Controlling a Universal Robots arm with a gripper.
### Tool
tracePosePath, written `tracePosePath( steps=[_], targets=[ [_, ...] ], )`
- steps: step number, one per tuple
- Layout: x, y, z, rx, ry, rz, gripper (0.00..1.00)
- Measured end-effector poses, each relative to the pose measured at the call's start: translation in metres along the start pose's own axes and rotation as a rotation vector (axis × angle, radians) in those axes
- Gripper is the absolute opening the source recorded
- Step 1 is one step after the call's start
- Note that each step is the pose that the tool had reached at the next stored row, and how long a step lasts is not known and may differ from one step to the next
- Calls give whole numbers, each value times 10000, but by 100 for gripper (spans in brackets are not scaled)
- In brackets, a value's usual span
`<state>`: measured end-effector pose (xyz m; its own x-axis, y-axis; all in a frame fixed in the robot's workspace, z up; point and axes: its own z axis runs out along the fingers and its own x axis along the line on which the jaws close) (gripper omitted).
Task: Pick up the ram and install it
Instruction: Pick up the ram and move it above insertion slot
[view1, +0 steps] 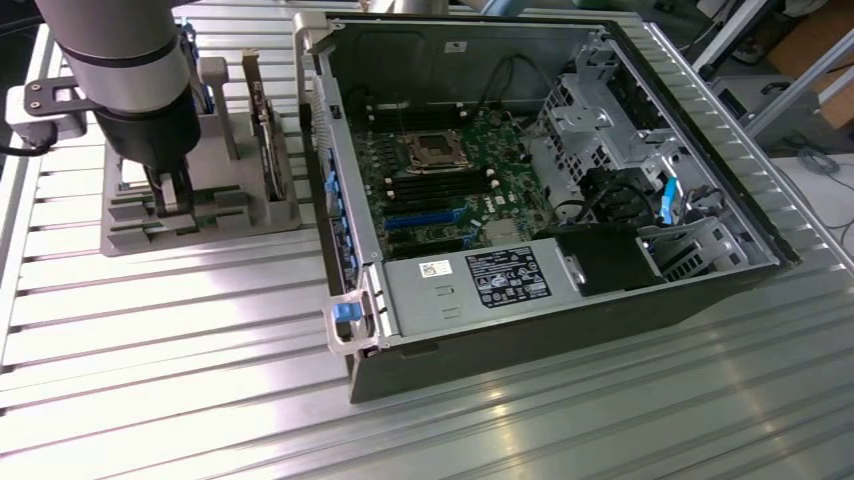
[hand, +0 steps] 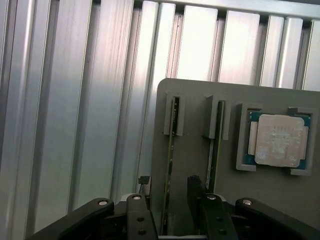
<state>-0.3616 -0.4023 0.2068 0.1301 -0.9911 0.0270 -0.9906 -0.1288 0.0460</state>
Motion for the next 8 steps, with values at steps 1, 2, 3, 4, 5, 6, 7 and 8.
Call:
tracePosePath(
  steps=[1, 2, 3, 4, 5, 6, 7, 8],
  targets=[
    [0, 0, 6, 0, 0, 0, 42],
    [0, 0, 8, 0, 1, 0, 42],
    [0, 0, 8, 0, 1, 0, 42],
    [0, 0, 9, -1, 1, 0, 42],
    [0, 0, 9, 0, 0, 0, 42],
    [0, 1, 10, 31, 5, 1, 42],
    [-1, 1, 12, 135, 16, 6, 42],
    [0, 0, 13, 445, 58, 15, 42]
  ],
)
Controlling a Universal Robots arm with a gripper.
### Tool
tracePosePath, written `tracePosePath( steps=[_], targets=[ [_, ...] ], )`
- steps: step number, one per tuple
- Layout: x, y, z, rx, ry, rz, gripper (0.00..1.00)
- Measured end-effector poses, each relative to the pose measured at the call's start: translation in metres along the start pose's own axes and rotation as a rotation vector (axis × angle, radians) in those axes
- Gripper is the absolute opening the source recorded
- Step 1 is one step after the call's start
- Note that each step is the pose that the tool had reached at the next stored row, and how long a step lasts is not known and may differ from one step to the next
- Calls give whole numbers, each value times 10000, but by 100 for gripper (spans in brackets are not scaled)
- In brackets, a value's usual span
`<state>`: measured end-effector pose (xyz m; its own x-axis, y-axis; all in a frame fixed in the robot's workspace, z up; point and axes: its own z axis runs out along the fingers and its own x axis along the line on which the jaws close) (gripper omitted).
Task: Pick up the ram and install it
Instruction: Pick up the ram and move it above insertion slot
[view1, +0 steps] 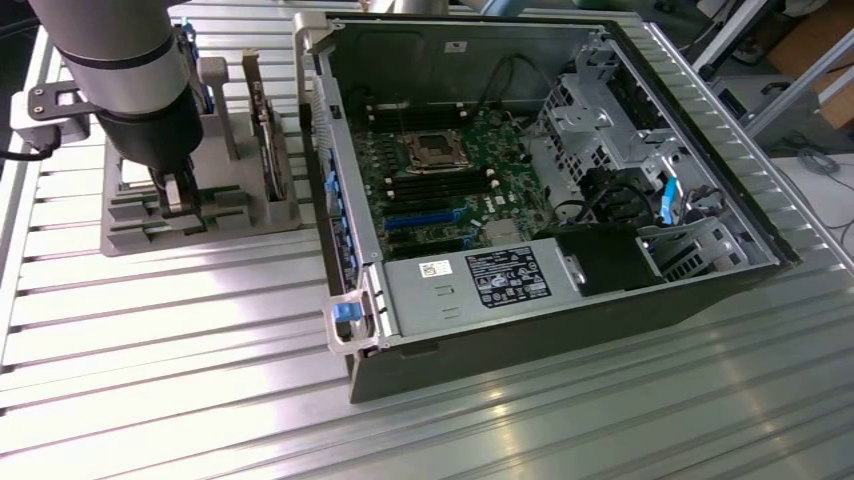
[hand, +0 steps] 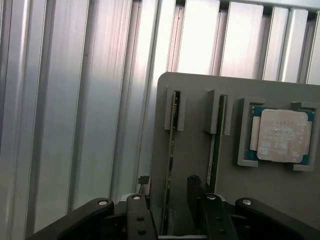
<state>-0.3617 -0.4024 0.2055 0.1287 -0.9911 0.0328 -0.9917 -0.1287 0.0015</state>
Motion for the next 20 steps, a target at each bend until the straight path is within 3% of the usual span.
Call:
tracePosePath(
  steps=[1, 4, 8, 12, 13, 14, 16, 20],
  targets=[
    [0, 0, 1, 101, 13, 3, 42],
    [0, 4, -1, 98, 14, 3, 42],
    [-10, 77, 5, 101, 13, 4, 42],
    [-10, 77, 5, 101, 13, 4, 42],
    [-10, 77, 5, 101, 13, 4, 41],
    [-10, 77, 5, 101, 13, 4, 28],
    [-10, 77, 5, 100, 16, 4, 16],
    [-10, 77, 5, 101, 13, 5, 13]
  ],
)
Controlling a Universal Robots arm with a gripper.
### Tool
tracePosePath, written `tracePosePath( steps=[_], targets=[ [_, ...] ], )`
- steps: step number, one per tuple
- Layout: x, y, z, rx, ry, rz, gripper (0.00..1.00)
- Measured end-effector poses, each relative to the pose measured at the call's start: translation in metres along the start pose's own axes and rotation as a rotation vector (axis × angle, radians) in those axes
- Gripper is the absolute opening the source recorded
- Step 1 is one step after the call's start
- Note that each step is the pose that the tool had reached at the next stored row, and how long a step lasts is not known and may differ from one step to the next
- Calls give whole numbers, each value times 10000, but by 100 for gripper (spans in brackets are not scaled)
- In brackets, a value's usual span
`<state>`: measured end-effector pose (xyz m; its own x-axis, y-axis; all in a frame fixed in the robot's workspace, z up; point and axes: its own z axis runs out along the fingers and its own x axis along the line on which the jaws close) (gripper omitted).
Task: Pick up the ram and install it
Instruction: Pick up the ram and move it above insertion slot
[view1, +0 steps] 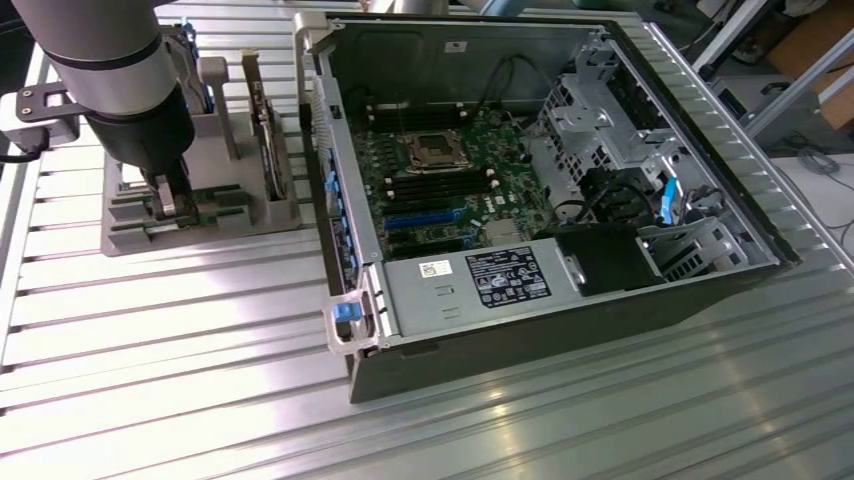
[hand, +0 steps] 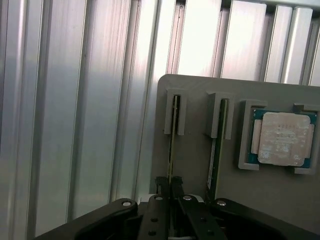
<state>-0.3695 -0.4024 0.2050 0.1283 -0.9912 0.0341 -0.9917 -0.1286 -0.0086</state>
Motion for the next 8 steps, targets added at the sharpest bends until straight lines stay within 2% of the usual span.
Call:
tracePosePath(
  steps=[8],
  targets=[
    [0, 0, 0, 0, 0, 0, 13]
  ],
)
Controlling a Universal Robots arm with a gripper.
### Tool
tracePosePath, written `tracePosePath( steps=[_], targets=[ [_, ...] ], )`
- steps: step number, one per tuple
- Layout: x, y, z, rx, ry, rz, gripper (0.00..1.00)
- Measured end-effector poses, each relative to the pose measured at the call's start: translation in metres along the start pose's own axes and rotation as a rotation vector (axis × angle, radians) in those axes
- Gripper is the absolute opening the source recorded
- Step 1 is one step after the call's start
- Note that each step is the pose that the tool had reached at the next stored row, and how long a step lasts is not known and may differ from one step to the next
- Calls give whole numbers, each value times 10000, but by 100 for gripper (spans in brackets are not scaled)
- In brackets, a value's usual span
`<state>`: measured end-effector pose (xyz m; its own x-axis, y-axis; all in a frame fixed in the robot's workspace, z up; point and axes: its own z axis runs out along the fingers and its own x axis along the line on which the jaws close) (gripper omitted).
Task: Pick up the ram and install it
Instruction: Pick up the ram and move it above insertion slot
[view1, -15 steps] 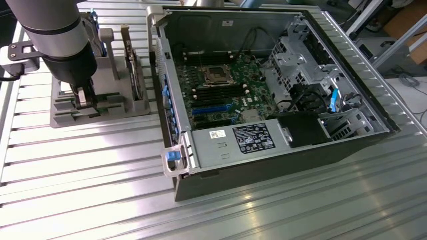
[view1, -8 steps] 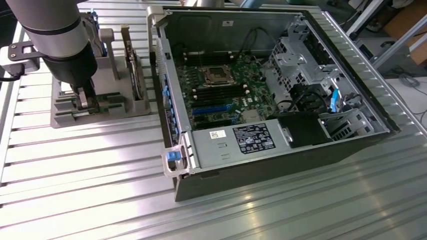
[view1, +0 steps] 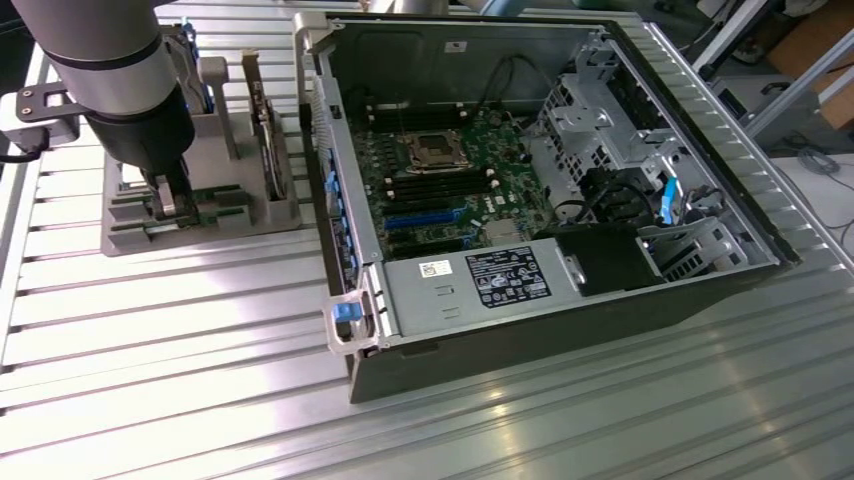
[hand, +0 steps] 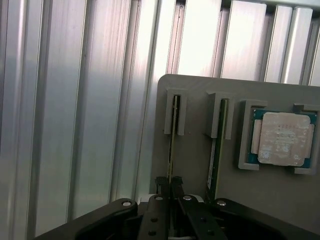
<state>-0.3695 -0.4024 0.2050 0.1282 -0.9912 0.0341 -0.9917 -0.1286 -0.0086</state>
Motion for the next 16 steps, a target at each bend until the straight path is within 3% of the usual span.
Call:
tracePosePath(
  steps=[7, 16],
  targets=[
    [5, 0, -11, 0, 0, 6, 13],
    [9, 0, -98, 1, -14, 8, 13]
  ],
)
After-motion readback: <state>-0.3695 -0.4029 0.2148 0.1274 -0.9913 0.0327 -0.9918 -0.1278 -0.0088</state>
